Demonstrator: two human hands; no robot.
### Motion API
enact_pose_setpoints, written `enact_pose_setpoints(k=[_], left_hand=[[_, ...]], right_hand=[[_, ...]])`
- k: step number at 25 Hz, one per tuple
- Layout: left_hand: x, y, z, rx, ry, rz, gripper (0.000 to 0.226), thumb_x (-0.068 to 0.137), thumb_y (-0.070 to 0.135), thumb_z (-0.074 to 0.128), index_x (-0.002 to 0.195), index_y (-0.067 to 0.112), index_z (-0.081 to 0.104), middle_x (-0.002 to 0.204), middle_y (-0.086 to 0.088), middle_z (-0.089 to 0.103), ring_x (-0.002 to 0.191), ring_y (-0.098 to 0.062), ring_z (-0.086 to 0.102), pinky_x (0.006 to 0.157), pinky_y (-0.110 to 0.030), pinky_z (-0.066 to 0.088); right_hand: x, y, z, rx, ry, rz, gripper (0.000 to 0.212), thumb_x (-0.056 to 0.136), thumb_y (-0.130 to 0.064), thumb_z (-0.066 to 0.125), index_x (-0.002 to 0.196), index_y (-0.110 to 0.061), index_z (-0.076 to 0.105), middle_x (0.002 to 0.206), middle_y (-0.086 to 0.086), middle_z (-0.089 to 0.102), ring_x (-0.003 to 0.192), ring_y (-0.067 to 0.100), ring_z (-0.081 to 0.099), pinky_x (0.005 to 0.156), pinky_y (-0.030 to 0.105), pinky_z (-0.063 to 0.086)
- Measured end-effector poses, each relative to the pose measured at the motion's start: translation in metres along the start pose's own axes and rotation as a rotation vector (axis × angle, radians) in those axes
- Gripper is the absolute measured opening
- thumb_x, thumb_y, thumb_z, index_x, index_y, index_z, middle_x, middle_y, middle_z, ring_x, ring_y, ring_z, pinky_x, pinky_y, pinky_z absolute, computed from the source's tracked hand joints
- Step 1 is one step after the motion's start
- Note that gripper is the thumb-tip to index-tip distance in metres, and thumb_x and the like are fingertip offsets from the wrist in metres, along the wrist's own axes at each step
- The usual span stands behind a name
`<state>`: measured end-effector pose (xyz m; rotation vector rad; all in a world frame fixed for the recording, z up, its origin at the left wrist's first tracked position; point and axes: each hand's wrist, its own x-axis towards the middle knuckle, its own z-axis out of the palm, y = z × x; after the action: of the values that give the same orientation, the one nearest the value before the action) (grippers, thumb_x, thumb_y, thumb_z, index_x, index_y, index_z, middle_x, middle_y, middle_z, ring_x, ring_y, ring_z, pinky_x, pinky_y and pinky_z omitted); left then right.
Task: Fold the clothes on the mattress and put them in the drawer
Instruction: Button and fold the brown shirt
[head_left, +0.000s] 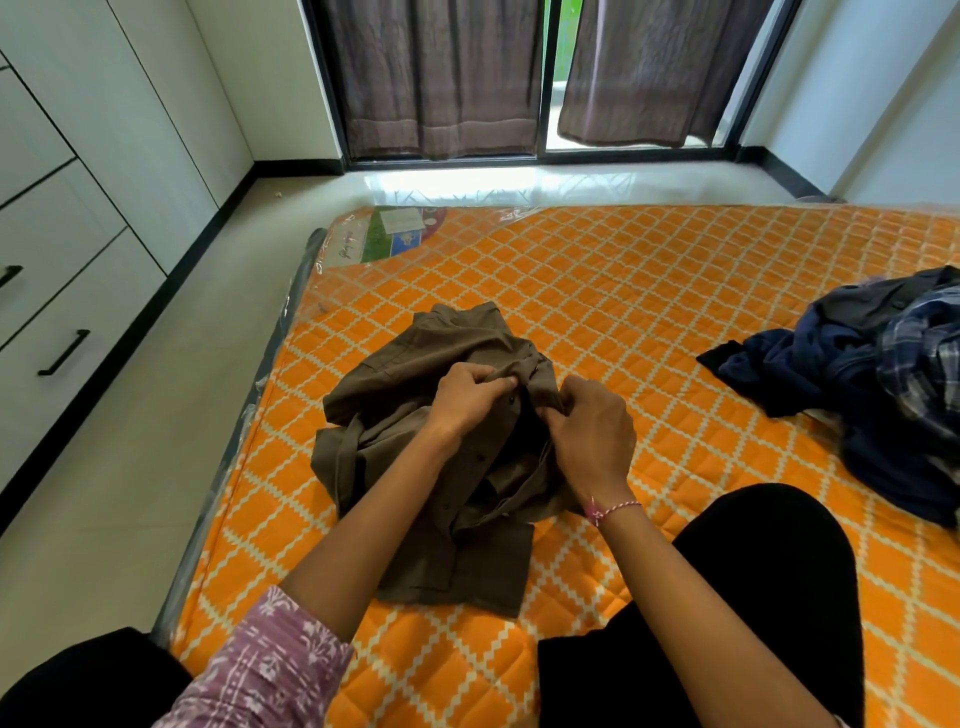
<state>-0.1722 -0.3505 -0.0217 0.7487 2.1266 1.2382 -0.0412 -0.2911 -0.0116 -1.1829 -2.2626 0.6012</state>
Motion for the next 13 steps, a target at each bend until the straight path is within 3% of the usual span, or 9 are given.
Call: enact_pose_setpoints(k=[2, 4, 6, 8, 11, 13], left_hand=[[0.0, 0.009, -0.002, 0.17, 0.025, 0.115, 0.036, 0.091, 0.026, 0.061, 0.06, 0.008, 0.053, 0.059, -0.009, 0.05, 0.057, -0.019, 0.046, 0.059, -0.03, 0.034], [0.001, 0.015, -0.004, 0.271, 0.035, 0.16, 0.041, 0.09, 0.025, 0.061, 0.056, 0.01, 0.045, 0.052, -0.006, 0.041, 0.05, -0.018, 0.037, 0.055, -0.031, 0.031], [0.0, 0.016, -0.005, 0.234, 0.039, 0.104, 0.042, 0.09, 0.025, 0.061, 0.054, 0.012, 0.044, 0.052, -0.004, 0.04, 0.049, -0.016, 0.037, 0.056, -0.032, 0.032], [-0.003, 0.014, -0.003, 0.145, 0.06, 0.025, 0.046, 0.09, 0.025, 0.062, 0.051, 0.015, 0.042, 0.051, 0.0, 0.04, 0.048, -0.013, 0.038, 0.056, -0.03, 0.033], [-0.011, 0.01, 0.001, 0.046, 0.072, -0.021, 0.041, 0.091, 0.026, 0.062, 0.055, 0.009, 0.05, 0.055, -0.006, 0.048, 0.052, -0.016, 0.045, 0.057, -0.032, 0.037], [-0.014, 0.01, -0.002, 0.004, 0.106, -0.032, 0.035, 0.09, 0.027, 0.062, 0.069, -0.001, 0.064, 0.069, -0.017, 0.061, 0.065, -0.025, 0.056, 0.066, -0.041, 0.048]], right_hand=[[0.003, -0.004, -0.003, -0.004, -0.043, 0.015, 0.029, 0.082, -0.024, 0.071, 0.068, -0.012, 0.049, 0.063, 0.0, 0.048, 0.059, 0.019, 0.045, 0.05, 0.026, 0.026], [0.01, -0.003, -0.001, 0.292, -0.19, 0.171, 0.032, 0.08, -0.024, 0.074, 0.061, -0.007, 0.054, 0.055, 0.002, 0.053, 0.049, 0.015, 0.052, 0.047, 0.022, 0.034], [0.016, -0.003, 0.002, 0.687, -0.306, 0.365, 0.025, 0.082, -0.02, 0.073, 0.064, -0.008, 0.062, 0.063, 0.01, 0.063, 0.056, 0.018, 0.063, 0.054, 0.029, 0.049], [0.015, -0.006, 0.009, 0.685, -0.267, 0.348, 0.014, 0.087, -0.021, 0.068, 0.076, -0.013, 0.069, 0.077, 0.008, 0.069, 0.074, 0.022, 0.066, 0.066, 0.035, 0.054], [0.006, -0.013, 0.013, 0.515, -0.151, 0.267, 0.015, 0.089, -0.023, 0.065, 0.086, -0.009, 0.071, 0.078, 0.0, 0.064, 0.075, 0.018, 0.06, 0.059, 0.024, 0.045], [0.002, -0.013, 0.016, 0.673, -0.245, 0.327, 0.008, 0.084, -0.016, 0.071, 0.081, -0.009, 0.07, 0.079, 0.007, 0.069, 0.079, 0.025, 0.067, 0.066, 0.033, 0.052]])
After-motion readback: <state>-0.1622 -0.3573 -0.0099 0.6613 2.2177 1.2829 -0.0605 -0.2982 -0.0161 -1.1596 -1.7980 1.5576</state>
